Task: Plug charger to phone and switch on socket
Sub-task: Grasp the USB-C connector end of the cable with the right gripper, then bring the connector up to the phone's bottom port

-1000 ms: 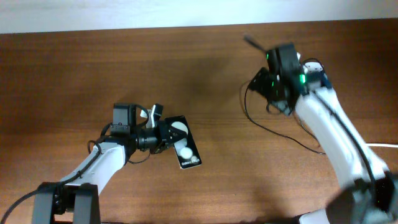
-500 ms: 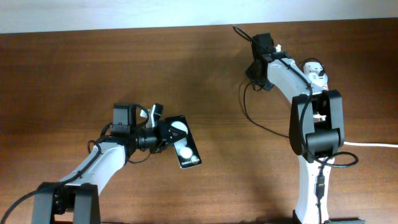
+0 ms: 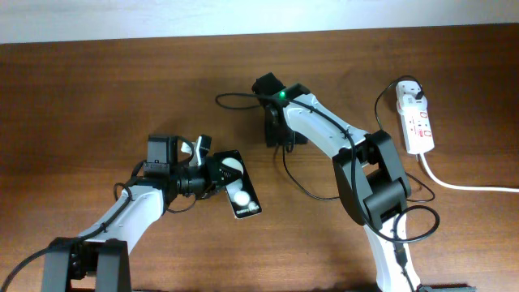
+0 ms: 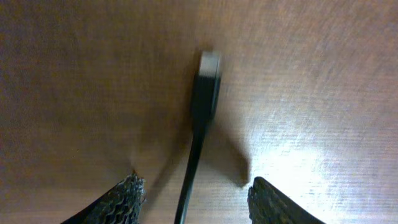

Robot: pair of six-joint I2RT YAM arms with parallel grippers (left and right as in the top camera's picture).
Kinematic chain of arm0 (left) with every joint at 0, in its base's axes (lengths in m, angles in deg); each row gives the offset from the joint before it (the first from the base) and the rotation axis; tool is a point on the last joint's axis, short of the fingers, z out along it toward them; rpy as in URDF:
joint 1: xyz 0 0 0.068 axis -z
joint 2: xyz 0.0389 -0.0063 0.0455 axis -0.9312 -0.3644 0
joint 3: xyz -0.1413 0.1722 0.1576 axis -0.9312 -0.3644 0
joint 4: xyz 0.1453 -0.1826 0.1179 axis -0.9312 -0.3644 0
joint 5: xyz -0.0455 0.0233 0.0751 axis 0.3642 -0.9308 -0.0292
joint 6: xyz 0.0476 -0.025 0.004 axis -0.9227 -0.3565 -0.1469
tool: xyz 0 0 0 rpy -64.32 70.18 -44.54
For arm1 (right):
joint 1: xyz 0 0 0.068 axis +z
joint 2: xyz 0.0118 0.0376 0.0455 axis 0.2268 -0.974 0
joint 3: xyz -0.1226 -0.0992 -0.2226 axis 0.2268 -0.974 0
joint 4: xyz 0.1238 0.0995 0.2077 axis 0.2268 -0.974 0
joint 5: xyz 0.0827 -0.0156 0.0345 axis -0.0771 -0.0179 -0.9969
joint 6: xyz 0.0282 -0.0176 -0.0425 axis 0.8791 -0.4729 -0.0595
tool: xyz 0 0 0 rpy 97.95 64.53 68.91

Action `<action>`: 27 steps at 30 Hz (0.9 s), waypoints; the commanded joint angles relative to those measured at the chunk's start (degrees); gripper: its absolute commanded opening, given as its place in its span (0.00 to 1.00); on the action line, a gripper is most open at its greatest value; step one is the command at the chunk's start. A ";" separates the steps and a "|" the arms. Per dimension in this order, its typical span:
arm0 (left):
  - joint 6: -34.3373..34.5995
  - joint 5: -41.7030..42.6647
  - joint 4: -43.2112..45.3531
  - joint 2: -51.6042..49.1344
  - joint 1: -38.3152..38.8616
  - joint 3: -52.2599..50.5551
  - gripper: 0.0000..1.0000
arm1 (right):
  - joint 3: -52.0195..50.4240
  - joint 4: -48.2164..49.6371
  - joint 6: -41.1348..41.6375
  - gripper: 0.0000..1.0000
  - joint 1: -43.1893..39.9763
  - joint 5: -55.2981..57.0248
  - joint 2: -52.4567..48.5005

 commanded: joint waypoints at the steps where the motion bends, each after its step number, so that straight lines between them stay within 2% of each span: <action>1: -0.87 1.09 0.15 0.20 0.04 1.01 0.00 | -1.09 3.06 1.75 0.58 -0.15 2.43 -0.68; 3: -0.87 1.11 0.15 0.20 0.04 1.01 0.00 | -1.16 4.85 2.19 0.57 -0.28 2.45 -0.83; 5: -0.87 1.11 0.15 0.20 0.04 1.01 0.00 | -1.20 4.09 6.84 0.47 -0.26 1.49 -1.62; 10: -0.87 1.11 0.13 0.20 0.04 1.01 0.00 | -1.49 1.81 6.88 0.31 -0.28 0.28 -1.70; 13: -0.87 1.14 0.11 0.20 0.04 1.01 0.00 | -1.49 2.58 6.91 0.29 -2.40 3.26 -1.70; 15: -0.87 1.11 0.13 0.20 0.04 1.01 0.00 | -1.49 2.64 6.86 0.19 -4.04 2.40 -1.70; 19: -0.87 1.11 0.11 0.20 0.04 1.01 0.00 | -1.90 0.92 6.88 0.17 -3.43 -1.66 -1.70; 20: -0.87 1.14 0.11 0.20 0.04 1.01 0.00 | -2.27 0.94 6.88 0.14 -3.65 -1.64 -1.70; 21: -0.87 1.11 0.13 0.20 0.04 1.01 0.00 | -2.27 1.81 6.86 0.04 -3.76 -0.96 -1.70; 24: -0.87 1.31 0.11 0.20 0.04 1.01 0.00 | -0.52 2.34 2.93 0.04 -3.98 -0.24 -0.15; 27: -0.90 1.31 0.11 0.20 0.04 1.01 0.00 | 0.68 -4.90 2.38 0.04 -3.98 -0.94 7.15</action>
